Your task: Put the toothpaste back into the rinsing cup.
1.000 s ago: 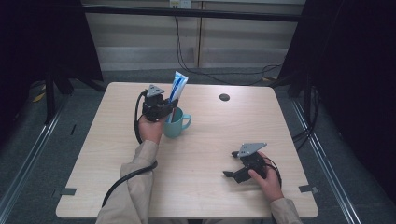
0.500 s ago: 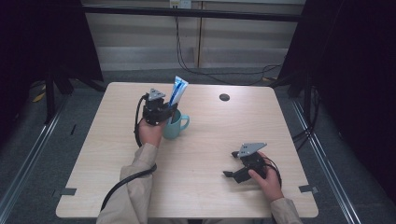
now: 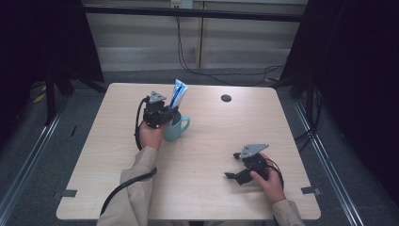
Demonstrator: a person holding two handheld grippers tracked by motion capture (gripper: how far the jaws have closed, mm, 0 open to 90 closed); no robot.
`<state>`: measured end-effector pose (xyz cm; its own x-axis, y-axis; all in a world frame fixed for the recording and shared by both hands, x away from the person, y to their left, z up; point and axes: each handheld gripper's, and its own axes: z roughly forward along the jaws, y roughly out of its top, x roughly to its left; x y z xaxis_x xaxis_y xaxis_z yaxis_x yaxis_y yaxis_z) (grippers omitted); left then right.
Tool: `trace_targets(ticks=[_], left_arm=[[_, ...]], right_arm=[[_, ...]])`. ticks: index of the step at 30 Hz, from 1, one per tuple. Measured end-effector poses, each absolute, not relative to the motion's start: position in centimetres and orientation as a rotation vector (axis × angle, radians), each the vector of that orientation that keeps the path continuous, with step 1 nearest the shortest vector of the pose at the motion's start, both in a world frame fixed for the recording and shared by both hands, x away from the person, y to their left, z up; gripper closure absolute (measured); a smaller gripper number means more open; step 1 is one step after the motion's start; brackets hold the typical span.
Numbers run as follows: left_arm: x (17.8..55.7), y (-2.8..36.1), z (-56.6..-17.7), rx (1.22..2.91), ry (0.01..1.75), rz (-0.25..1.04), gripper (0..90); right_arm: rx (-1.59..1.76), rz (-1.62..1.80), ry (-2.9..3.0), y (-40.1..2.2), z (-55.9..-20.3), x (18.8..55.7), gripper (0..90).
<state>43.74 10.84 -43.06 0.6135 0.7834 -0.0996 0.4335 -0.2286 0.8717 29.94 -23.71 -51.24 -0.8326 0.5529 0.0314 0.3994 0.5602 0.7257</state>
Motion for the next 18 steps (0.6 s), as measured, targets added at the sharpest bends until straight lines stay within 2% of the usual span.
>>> trace_targets(ticks=[16,18], left_arm=[[43.44,11.32,-43.13,1.884,0.967,0.481,67.5],[43.29,11.25,-42.86,1.886,0.942,0.490,63.6]], right_arm=[[0.802,1.130,2.594,-23.71,-51.24,29.94,12.5],[0.802,1.131,2.594,-23.71,-51.24,29.94,12.5]])
